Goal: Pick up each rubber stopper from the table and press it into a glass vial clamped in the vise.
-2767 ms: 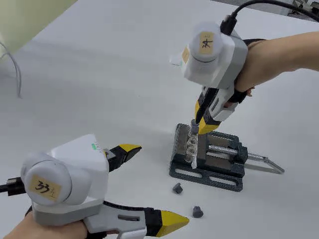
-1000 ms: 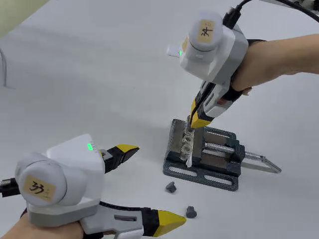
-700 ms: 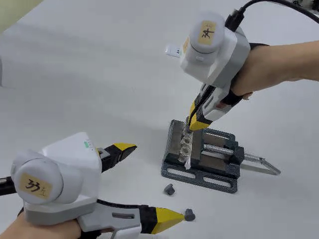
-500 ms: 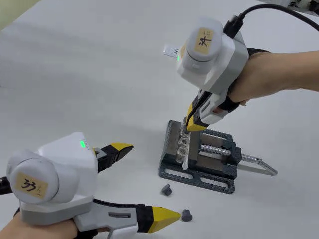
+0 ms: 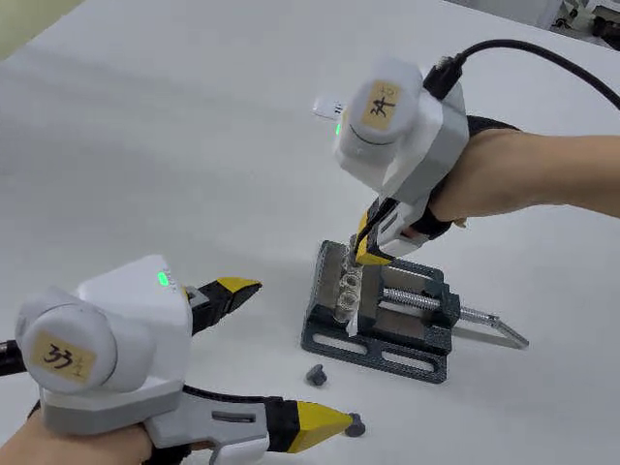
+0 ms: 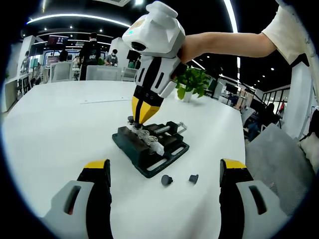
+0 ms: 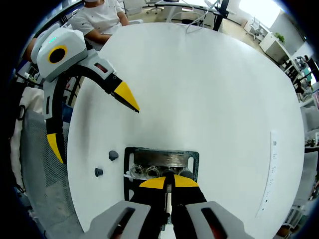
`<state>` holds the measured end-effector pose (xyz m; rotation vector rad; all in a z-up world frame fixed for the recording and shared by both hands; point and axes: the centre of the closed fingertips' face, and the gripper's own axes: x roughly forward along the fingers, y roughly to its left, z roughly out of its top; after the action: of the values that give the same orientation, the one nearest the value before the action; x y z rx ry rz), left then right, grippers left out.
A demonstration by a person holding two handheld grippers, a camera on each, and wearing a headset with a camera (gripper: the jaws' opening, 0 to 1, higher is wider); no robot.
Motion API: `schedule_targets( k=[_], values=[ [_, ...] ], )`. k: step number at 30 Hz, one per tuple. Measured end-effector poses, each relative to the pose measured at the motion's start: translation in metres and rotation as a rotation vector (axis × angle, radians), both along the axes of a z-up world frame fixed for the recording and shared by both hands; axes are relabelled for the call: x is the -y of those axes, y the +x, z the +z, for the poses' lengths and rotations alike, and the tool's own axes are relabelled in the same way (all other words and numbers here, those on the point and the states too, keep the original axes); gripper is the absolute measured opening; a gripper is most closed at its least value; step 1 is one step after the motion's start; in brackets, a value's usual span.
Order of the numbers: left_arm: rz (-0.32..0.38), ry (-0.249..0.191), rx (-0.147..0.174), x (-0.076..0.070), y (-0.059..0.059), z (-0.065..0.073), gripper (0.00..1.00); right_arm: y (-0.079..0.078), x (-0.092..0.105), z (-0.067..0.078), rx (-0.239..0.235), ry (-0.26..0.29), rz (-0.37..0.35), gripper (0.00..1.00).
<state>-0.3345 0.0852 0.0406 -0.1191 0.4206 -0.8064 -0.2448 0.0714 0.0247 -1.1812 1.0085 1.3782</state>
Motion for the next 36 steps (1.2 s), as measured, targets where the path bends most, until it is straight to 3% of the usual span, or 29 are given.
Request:
schedule_targets(
  k=[2,4,5,11,13,16,22,26,28,29,36],
  values=[
    [0.0,-0.002,0.002,0.0,0.0,0.001,0.9,0.0,0.001,0.0,0.023,-0.012,0.029,0.0],
    [-0.003,0.001,0.002,0.0,0.0,0.001,0.89,0.001,0.001,0.0,0.008,-0.007,-0.002,0.0],
    [-0.004,0.002,0.0,0.0,0.0,0.001,0.9,-0.001,0.001,0.0,0.022,-0.003,0.005,0.0],
    [-0.004,0.004,0.001,-0.001,0.0,0.001,0.89,-0.001,0.0,-0.001,0.066,-0.05,0.02,0.0],
    [-0.002,-0.004,-0.001,0.0,0.0,0.002,0.89,0.0,0.001,-0.001,0.062,-0.052,0.007,0.0],
    [-0.009,0.003,0.007,0.002,0.0,0.005,0.89,0.004,0.001,-0.002,0.012,-0.036,-0.048,0.0],
    [-0.013,0.008,0.017,0.003,0.001,0.01,0.89,0.004,0.001,-0.001,-0.003,-0.02,-0.066,0.0],
    [-0.012,0.023,0.029,-0.001,0.002,0.015,0.89,0.004,0.001,-0.001,0.001,-0.023,-0.041,0.0],
    [-0.009,0.024,0.031,-0.002,0.002,0.017,0.89,0.003,0.002,0.0,-0.01,-0.021,-0.063,0.0],
    [-0.005,0.031,0.035,-0.003,0.003,0.018,0.89,0.003,0.003,0.0,0.001,-0.024,-0.02,0.0],
    [0.014,0.035,0.04,-0.007,0.005,0.023,0.89,0.003,0.004,0.001,0.031,-0.02,0.028,0.0]
  ],
)
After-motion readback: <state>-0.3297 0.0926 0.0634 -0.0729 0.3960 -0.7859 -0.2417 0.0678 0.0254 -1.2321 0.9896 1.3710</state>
